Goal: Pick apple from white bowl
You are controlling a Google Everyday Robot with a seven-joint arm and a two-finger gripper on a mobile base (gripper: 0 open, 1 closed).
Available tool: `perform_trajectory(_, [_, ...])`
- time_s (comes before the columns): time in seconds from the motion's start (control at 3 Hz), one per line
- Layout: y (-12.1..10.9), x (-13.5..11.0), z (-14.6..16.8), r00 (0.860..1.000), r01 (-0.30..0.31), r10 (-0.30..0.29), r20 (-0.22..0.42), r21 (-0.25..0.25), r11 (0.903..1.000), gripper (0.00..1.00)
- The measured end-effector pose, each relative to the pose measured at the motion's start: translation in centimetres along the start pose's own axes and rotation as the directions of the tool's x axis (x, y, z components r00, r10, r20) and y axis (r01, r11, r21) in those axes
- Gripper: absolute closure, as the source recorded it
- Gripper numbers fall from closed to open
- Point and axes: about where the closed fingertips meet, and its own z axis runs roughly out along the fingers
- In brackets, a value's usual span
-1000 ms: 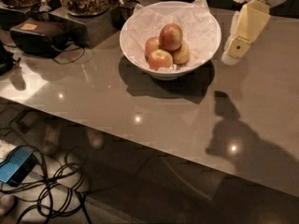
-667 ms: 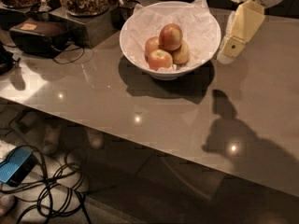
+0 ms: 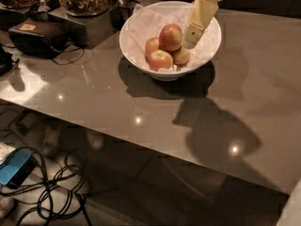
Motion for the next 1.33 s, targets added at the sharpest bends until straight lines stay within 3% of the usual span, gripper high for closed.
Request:
perform_trajectory(0.33, [-0.7,0.3,1.2,0.998,-0.049,0.051,0.034,-0.046,0.9977,0.0])
perform_trajectory(1.0, [-3.4,-1.1,3.6,0.974,-0.162,0.179,0.138,-0.125,0.9787,0.02])
perform_trajectory(1.33, [-4.3,-1.4,4.1,0.965,-0.186,0.208,0.162,-0.14,0.9725,0.11])
